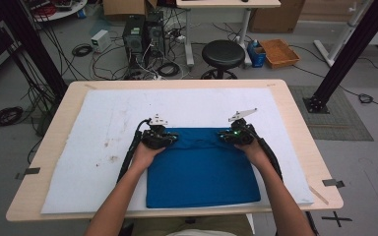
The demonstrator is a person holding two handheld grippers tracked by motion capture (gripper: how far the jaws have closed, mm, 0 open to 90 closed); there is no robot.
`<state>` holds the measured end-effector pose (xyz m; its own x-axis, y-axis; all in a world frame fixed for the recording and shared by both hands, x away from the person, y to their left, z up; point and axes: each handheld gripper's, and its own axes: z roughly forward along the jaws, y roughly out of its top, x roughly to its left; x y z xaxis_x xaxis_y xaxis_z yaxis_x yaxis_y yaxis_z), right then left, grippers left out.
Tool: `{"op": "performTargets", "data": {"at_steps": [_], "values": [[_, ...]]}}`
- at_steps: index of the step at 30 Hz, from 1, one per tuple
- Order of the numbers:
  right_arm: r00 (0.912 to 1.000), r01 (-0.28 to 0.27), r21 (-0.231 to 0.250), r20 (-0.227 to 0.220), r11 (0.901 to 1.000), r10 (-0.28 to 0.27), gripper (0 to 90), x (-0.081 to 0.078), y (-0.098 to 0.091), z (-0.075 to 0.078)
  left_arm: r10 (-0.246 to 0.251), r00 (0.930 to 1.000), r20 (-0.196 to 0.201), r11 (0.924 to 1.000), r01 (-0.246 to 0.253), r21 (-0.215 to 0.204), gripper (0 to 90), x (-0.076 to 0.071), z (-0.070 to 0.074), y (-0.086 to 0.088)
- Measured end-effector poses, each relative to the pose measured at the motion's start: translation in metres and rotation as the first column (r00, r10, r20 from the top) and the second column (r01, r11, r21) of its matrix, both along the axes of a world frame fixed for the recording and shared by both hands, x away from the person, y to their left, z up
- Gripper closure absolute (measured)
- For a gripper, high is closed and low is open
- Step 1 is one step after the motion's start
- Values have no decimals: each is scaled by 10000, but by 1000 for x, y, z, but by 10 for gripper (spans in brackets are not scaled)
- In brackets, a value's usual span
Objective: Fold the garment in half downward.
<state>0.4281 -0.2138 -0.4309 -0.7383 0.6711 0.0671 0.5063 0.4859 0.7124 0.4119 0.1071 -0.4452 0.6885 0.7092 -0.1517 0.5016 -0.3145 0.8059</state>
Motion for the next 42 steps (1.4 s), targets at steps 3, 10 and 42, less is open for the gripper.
{"op": "performTargets", "data": {"at_steps": [3, 10, 42], "values": [[9987, -197, 311, 478, 9993, 182, 852, -10, -4, 8, -319, 9986, 429, 9977, 344, -583, 868, -8, 10, 4], [9912, -908, 1124, 1064, 9895, 789, 851, -37, -17, 15, -1094, 9886, 1039, 9834, 1229, -1338, 867, -36, 22, 23], [9922, 1152, -341, 513, 9928, -1134, 671, -106, -58, -12, 1240, 9920, 217, 9913, -1249, 422, 574, -105, -4, 53]]}}
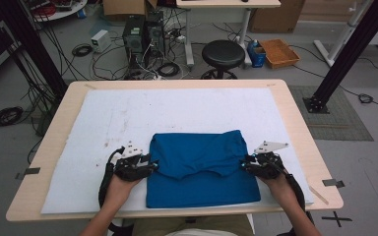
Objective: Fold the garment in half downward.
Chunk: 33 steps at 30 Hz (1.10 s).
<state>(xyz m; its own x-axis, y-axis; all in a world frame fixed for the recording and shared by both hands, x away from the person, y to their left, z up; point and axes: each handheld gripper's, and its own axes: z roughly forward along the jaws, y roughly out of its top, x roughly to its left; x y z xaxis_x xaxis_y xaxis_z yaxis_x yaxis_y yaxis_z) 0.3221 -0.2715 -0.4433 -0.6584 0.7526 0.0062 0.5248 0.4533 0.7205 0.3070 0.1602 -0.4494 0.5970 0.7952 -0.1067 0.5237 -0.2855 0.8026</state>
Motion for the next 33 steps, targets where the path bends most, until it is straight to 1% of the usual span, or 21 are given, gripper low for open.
{"op": "performTargets", "data": {"at_steps": [1, 3, 5, 6, 7, 8, 9, 10, 11, 12, 14, 15, 17, 18, 19, 24, 25, 27, 29, 31, 33], "values": [[10000, -66, -75, 35, 10000, 66, 715, 0, 1, 0, -17, 10000, 21, 10000, 17, 82, 578, -1, -1, -1], [9996, -247, -348, 153, 9991, 252, 759, -2, 3, 1, -37, 9999, 149, 9993, 32, 382, 608, -2, -1, -4], [9990, -334, -507, 271, 9982, 348, 766, -4, 5, 2, 6, 9997, 226, 9984, -19, 571, 629, -3, -1, -6], [9986, -387, -535, 349, 9978, 406, 747, -5, 5, 3, 27, 9997, 249, 9981, -42, 611, 631, -3, -1, -6], [9983, -437, -302, 361, 9986, 448, 702, -6, 5, 4, 30, 9998, 205, 9981, -43, 607, 633, -3, -1, -7], [9983, -500, -62, 280, 9987, 502, 701, -6, 5, 5, 49, 9998, 197, 9974, -64, 723, 643, -3, -1, -7], [9985, -524, -203, 120, 9984, 526, 721, -4, 7, 3, 110, 9996, 256, 9963, -132, 854, 720, -3, -2, -8], [9985, -524, -203, 120, 9984, 526, 721, -4, 7, 3, 187, 9993, 311, 9949, -217, 984, 720, -4, -2, -10], [9981, -615, -245, 42, 9978, 616, 787, -2, 7, 0, 96, 9991, 420, 9928, -145, 1187, 788, -4, -2, -11], [9981, -615, -245, 42, 9978, 616, 787, -2, 7, 0, 73, 9987, 511, 9918, -138, 1272, 788, -5, -1, -12], [9972, -738, -365, 79, 9966, 741, 839, -3, 9, 0, 30, 9972, 743, 9887, -141, 1496, 825, -7, -1, -15], [9971, -742, -428, 126, 9963, 748, 842, -4, 10, 1, 33, 9969, 786, 9903, -142, 1381, 826, -8, 0, -15], [9961, -848, -303, 206, 9959, 855, 849, -5, 9, 1, -2, 9959, 909, 9944, -94, 1052, 826, -9, 3, -14], [9953, -886, -186, 375, 9959, 892, 849, -6, 8, 4, -2, 9955, 950, 9956, -87, 936, 821, -9, 5, -12], [9953, -886, -186, 375, 9959, 892, 849, -6, 8, 4, -2, 9951, 987, 9966, -79, 821, 821, -10, 6, -12], [9947, -890, -76, 500, 9960, 893, 851, -8, 7, 6, 16, 9949, 1006, 9986, -69, 526, 820, -12, 10, -9], [9940, -893, 43, 643, 9960, 888, 852, -10, 5, 9, 10, 9939, 1104, 9992, -54, 391, 820, -13, 12, -7], [9939, -902, 97, 648, 9959, 893, 853, -11, 5, 11, -15, 9918, 1280, 9998, -9, 183, 820, -14, 17, -5], [9927, -918, 165, 795, 9956, 903, 853, -11, 3, 14, -22, 9906, 1365, 10000, 10, 86, 820, -16, 20, -3], [9928, -921, 165, 790, 9956, 905, 855, -11, 3, 14, -40, 9920, 1264, 10000, 46, -48, 820, -17, 20, -3], [9928, -995, 276, 691, 9947, 974, 855, -13, 3, 15, -94, 9948, 1017, 9983, 152, -555, 827, -20, 22, -2]]}}
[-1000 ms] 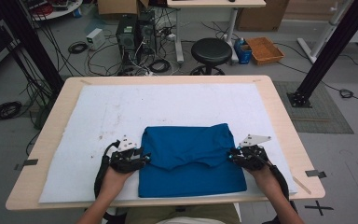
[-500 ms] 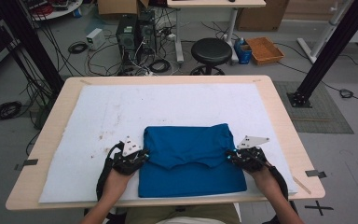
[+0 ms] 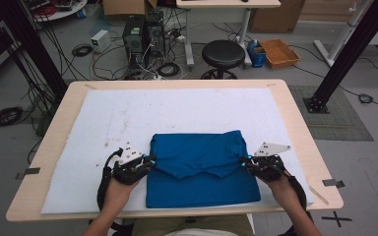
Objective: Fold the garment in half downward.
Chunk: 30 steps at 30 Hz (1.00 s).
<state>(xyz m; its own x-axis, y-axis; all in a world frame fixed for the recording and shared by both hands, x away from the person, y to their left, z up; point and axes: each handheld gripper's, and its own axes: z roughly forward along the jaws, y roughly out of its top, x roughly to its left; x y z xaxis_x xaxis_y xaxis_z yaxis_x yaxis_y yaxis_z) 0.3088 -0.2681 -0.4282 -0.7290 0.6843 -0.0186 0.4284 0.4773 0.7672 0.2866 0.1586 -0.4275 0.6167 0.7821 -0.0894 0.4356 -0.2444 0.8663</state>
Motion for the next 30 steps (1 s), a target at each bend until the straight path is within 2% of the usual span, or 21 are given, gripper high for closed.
{"op": "performTargets", "data": {"at_steps": [3, 6, 7, 8, 11, 16, 18, 20, 23, 26, 28, 29, 30], "values": [[10000, -64, 195, 62, 9998, 62, 856, -7, -2, 5, -233, 9991, -367, 9977, 209, -642, 838, -7, 1, 5], [9999, -121, 361, 110, 9993, 118, 855, -20, -8, 9, -474, 9964, -707, 9912, 382, -1264, 844, -16, 2, 11], [9998, -159, 480, 114, 9987, 153, 856, -30, -12, 10, -536, 9954, -791, 9889, 419, -1426, 846, -19, 2, 12], [9998, -159, 480, 114, 9987, 153, 856, -30, -12, 10, -667, 9944, -821, 9877, 542, -1466, 846, -22, 3, 14], [9995, -326, 524, -35, 9981, 328, 857, -49, -18, 10, -932, 9902, -1037, 9835, 753, -1645, 847, -34, 0, 17], [9986, -270, 462, -433, 9986, 290, 857, -61, -26, 4, -1360, 9792, -1509, 9844, 1163, -1321, 847, -52, -11, 17], [9966, -131, 404, -807, 9991, 163, 857, -66, -32, -1, -1440, 9765, -1606, 9856, 1270, -1115, 846, -55, -14, 15], [9957, -70, 331, -926, 9994, 100, 857, -66, -33, -2, -1495, 9742, -1692, 9872, 1373, -814, 846, -56, -18, 12], [9900, -72, 196, -1409, 9998, 99, 856, -66, -33, -8, -1492, 9710, -1870, 9887, 1436, -432, 846, -55, -21, 8], [9849, -231, 181, -1714, 9996, 259, 833, -65, -31, -11, -1422, 9702, -1961, 9898, 1379, -355, 844, -55, -21, 9], [9806, -109, 356, -1953, 9993, 176, 755, -64, -31, -11, -1446, 9683, -2037, 9893, 1370, -509, 837, -55, -20, 11], [9814, -92, 484, -1910, 9988, 183, 724, -64, -33, -11, -1543, 9664, -2058, 9878, 1462, -538, 813, -54, -19, 12], [9833, 16, 620, -1816, 9981, 97, 687, -63, -34, -9, -1522, 9681, -1992, 9878, 1423, -630, 732, -53, -19, 12]]}}
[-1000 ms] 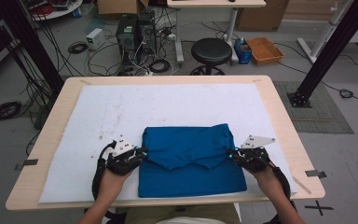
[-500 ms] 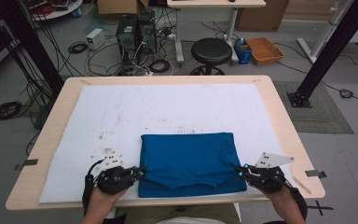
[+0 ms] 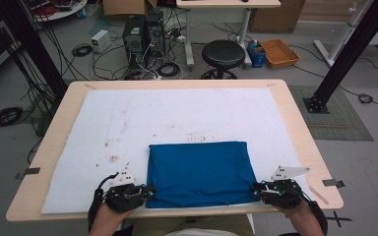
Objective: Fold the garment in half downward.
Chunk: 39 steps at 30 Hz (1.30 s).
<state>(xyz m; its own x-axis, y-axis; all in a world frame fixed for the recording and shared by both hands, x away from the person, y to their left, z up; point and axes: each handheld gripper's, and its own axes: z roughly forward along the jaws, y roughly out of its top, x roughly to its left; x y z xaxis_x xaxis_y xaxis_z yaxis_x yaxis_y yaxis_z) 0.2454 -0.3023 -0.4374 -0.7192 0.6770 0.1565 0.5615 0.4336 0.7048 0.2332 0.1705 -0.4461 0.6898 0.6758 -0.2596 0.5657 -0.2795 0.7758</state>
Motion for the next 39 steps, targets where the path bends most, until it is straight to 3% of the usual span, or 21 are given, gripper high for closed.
{"op": "performTargets", "data": {"at_steps": [1, 3, 4, 5, 7, 9, 10, 11, 13, 16, 19, 20, 21, 22, 24, 28, 31, 35, 36, 38, 39], "values": [[9999, 110, 196, 114, 9997, -112, 633, 1, -2, 2, 177, 9998, 70, 9997, -176, -154, 609, 2, 2, 0], [9970, 657, 476, 377, 9967, -675, 546, 5, -5, 6, 535, 9971, 544, 9982, -520, -297, 534, 8, 8, 2], [9902, 1095, 616, 805, 9921, -1143, 451, 13, -7, 11, 768, 9938, 800, 9968, -749, -266, 470, 13, 12, 1], [9902, 1095, 616, 805, 9921, -1143, 451, 13, -7, 11, 950, 9905, 993, 9954, -934, -203, 470, 18, 15, 1], [9770, 1711, 595, 1184, 9835, -1771, 403, 26, -6, 14, 1487, 9769, 1534, 9889, -1477, -179, 450, 38, 24, 1], [9652, 2114, 623, 1437, 9754, -2183, 368, 42, -4, 17, 2070, 9636, 1689, 9781, -2075, -150, 434, 60, 28, 1], [9541, 2487, 544, 1581, 9670, -2543, 351, 62, 1, 18, 2346, 9554, 1796, 9710, -2390, 31, 429, 71, 28, 0], [9541, 2487, 544, 1581, 9670, -2543, 351, 62, 1, 18, 2578, 9471, 1912, 9631, -2678, 276, 429, 82, 26, -2], [9443, 2846, 534, 1564, 9572, -2895, 352, 85, 6, 16, 2789, 9415, 1892, 9513, -2978, 800, 427, 101, 19, -7], [9370, 3317, 449, 1001, 9423, -3346, 383, 120, 13, 6, 3089, 9373, 1613, 9301, -3331, 1548, 417, 121, 6, -9], [9453, 3249, 255, 210, 9454, -3255, 541, 141, 19, -5, 3285, 9399, 929, 9268, -3397, 1599, 454, 128, -5, -7], [9516, 3035, -508, 664, 9515, -3000, 672, 143, 25, -10, 3340, 9372, 1004, 9246, -3465, 1586, 558, 127, -5, -5], [9516, 3035, -508, 664, 9515, -3000, 672, 143, 25, -10, 3264, 9396, 1027, 9269, -3394, 1601, 558, 127, -4, -4], [9571, 2846, -528, 719, 9572, -2806, 784, 142, 24, -9, 3169, 9443, 889, 9341, -3269, 1434, 647, 126, -4, -4], [9630, 2639, -428, 678, 9636, -2607, 849, 139, 22, -9, 3021, 9476, 1040, 9372, -3152, 1492, 780, 123, -4, -7], [9575, 2760, -714, 1072, 9585, -2677, 869, 133, 21, -6, 3320, 9352, 1233, 9291, -3468, 1285, 843, 122, -4, -7], [9533, 2888, -692, 1130, 9549, -2802, 871, 133, 18, -5, 3417, 9329, 1141, 9307, -3528, 970, 843, 123, -4, -3], [9508, 2946, -763, 1229, 9526, -2843, 872, 133, 18, -5, 3685, 9214, 1233, 9236, -3780, 638, 882, 124, -3, 2], [9483, 3029, -725, 1225, 9503, -2930, 872, 133, 17, -4, 3726, 9221, 1046, 9246, -3785, 424, 883, 125, -4, 5], [9556, 2865, -475, 858, 9569, -2819, 862, 134, 14, -4, 3710, 9237, 956, 9270, -3745, 215, 878, 124, -4, 8], [9632, 2674, -289, 356, 9631, -2664, 827, 135, 12, -7, 3699, 9239, 985, 9271, -3739, 262, 819, 124, -3, 8]]}}
